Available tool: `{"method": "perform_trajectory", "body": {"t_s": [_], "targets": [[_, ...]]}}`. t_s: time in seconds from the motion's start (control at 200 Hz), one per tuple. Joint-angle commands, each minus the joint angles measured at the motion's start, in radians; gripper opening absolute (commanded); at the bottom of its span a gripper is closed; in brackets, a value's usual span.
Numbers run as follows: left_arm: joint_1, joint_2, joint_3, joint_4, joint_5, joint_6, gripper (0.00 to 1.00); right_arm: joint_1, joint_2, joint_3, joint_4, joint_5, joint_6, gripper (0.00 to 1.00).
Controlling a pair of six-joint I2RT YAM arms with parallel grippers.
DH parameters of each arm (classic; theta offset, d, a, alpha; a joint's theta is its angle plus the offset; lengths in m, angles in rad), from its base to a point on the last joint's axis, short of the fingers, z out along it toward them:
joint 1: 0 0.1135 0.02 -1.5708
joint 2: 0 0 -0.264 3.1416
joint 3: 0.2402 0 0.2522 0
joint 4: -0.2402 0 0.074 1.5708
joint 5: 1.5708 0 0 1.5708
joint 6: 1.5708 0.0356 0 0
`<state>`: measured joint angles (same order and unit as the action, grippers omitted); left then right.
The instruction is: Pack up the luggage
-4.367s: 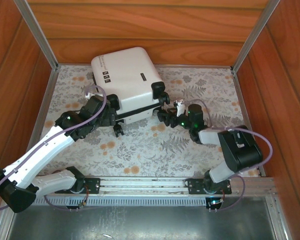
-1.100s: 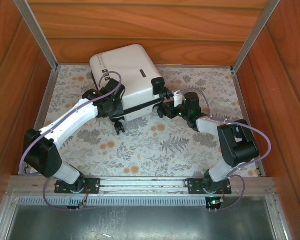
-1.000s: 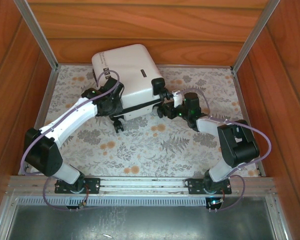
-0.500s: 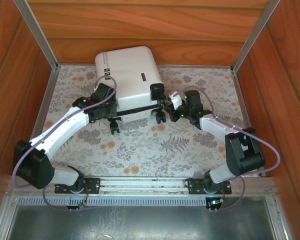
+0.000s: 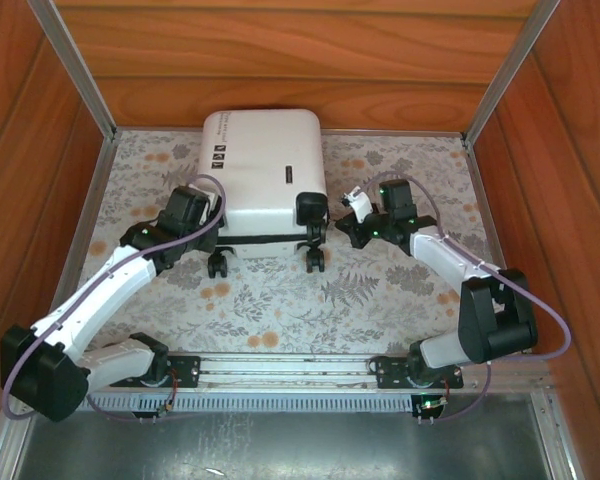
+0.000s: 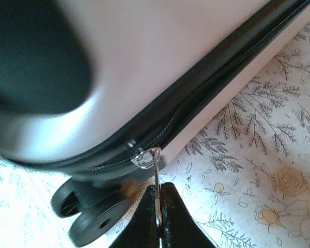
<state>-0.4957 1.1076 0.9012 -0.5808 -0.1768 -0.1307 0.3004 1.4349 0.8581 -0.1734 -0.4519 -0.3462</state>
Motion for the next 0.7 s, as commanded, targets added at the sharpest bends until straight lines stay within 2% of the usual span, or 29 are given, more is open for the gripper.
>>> {"method": "perform_trajectory", "body": {"t_s": [0.0, 0.2, 0.345, 0.445, 0.525, 0.545, 0.58, 0.595, 0.635, 0.695], "targets": [[-0.007, -0.09, -0.042, -0.057, 0.092, 0.346, 0.0, -0.091, -0.016, 0.083, 0.066, 0.056, -0.025, 0.0], [-0.006, -0.197, -0.121, 0.007, 0.156, 0.5, 0.0, -0.133, 0.104, 0.191, 0.066, 0.034, -0.065, 0.0], [-0.004, -0.193, -0.128, 0.019, 0.177, 0.545, 0.0, -0.177, 0.236, 0.286, 0.122, 0.024, 0.001, 0.0], [0.007, -0.166, -0.125, 0.033, 0.168, 0.548, 0.0, -0.198, 0.324, 0.35, 0.127, 0.01, 0.048, 0.0], [0.011, -0.15, -0.118, 0.071, 0.097, 0.517, 0.0, -0.2, 0.338, 0.363, 0.107, 0.038, 0.074, 0.0], [0.011, -0.149, -0.113, 0.072, 0.087, 0.51, 0.09, -0.201, 0.332, 0.355, 0.11, 0.048, 0.09, 0.0], [0.011, -0.149, -0.098, 0.074, 0.071, 0.491, 0.41, -0.203, 0.313, 0.333, 0.12, 0.06, 0.121, 0.04], [0.011, -0.149, -0.092, 0.073, 0.06, 0.479, 0.5, -0.205, 0.301, 0.318, 0.128, 0.063, 0.138, 0.08], [0.011, -0.155, -0.076, 0.074, 0.028, 0.442, 0.6, -0.205, 0.262, 0.271, 0.162, 0.086, 0.2, 0.16], [0.011, -0.171, -0.053, 0.084, -0.03, 0.391, 0.68, -0.21, 0.183, 0.209, 0.186, 0.102, 0.295, 0.29]]}}
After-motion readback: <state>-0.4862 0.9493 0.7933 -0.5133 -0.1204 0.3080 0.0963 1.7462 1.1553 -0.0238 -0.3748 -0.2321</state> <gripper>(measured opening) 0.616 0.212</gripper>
